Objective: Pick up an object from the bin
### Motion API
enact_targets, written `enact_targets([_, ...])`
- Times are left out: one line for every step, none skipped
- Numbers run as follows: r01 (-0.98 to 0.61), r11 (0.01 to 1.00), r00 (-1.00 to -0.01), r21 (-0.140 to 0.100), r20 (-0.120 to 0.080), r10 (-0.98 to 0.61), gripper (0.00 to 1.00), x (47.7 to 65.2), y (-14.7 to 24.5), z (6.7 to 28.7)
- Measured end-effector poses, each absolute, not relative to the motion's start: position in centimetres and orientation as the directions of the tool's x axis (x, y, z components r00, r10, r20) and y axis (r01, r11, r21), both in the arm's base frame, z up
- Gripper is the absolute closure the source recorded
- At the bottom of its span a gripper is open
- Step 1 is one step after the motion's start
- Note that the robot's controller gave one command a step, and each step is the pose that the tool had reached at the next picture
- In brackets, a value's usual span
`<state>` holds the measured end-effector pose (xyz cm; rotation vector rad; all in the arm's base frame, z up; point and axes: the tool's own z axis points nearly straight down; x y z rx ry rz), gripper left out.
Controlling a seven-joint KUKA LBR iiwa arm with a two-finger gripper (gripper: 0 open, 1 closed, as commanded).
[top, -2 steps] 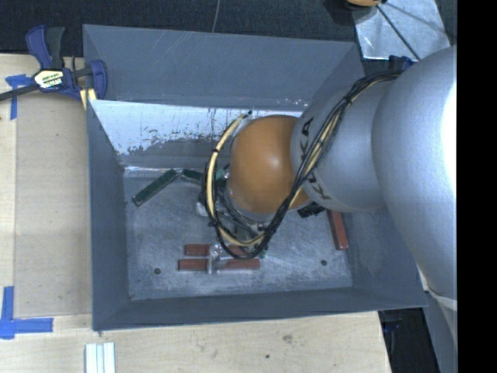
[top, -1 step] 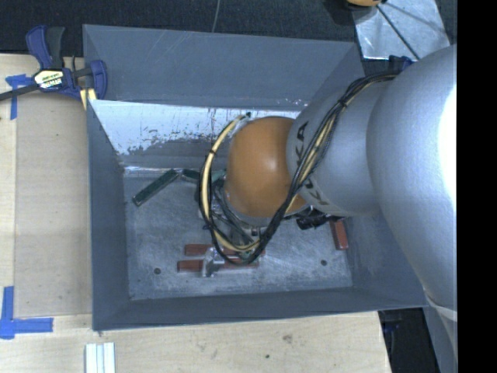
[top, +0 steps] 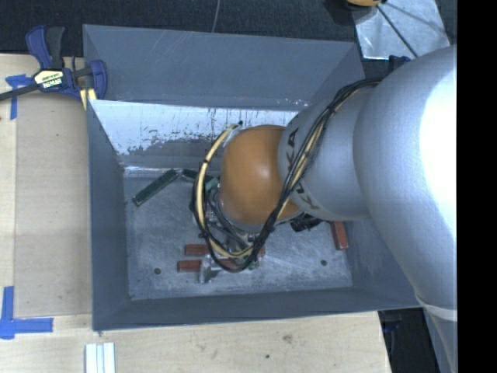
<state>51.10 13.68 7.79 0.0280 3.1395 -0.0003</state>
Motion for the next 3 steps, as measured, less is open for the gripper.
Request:
enact_targets([0.153, 0.988, -0.988, 0.011, -0.027, 0.154, 1.00, 50.27, 13.82, 7.70])
enact_targets([0.153, 0.988, -0.988, 0.011, -0.027, 0.154, 1.00, 50.28, 13.82, 7.70])
enact_targets([0.153, 0.988, -0.988, 0.006, -0.015, 0.153, 1.00, 50.07, 13.77, 8.13])
